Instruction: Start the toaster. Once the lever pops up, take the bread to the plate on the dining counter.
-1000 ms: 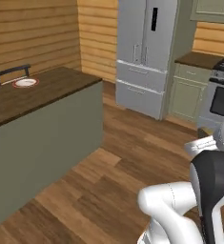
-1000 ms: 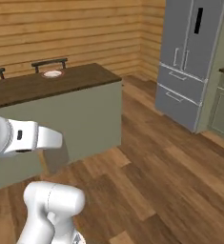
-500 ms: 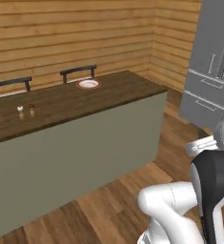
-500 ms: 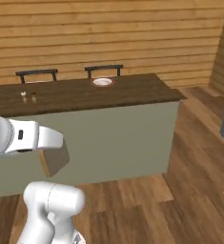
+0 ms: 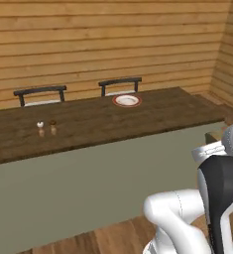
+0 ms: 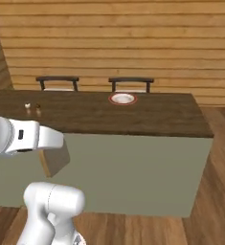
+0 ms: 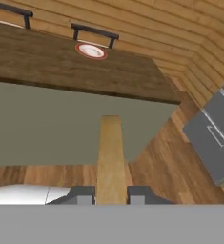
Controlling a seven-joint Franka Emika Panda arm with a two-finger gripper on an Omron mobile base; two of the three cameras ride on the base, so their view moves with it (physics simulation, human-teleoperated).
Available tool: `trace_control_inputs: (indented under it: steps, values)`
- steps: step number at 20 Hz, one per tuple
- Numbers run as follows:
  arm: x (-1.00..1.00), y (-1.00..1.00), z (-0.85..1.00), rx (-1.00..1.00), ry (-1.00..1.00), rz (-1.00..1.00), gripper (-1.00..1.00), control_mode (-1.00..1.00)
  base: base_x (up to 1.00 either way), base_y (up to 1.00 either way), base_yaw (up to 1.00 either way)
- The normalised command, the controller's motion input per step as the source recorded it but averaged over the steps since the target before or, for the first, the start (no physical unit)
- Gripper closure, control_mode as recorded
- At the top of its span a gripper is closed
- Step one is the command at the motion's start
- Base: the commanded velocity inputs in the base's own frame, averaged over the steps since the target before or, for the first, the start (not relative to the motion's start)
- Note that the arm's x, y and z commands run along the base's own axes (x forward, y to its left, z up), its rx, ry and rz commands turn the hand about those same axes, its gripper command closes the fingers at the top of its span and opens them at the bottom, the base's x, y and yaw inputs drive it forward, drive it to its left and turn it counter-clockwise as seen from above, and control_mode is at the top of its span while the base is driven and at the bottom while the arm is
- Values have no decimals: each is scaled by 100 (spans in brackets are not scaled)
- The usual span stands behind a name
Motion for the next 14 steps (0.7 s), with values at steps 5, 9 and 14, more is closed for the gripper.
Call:
trace_control_inputs:
  steps: [5,9,14]
  values:
    - [0,0,0,0,0,0,100,100,93,-62,34]
    - [0,0,0,0,0,0,100,100,54,-46,19]
    - [0,0,0,0,0,0,100,100,20,-12,3]
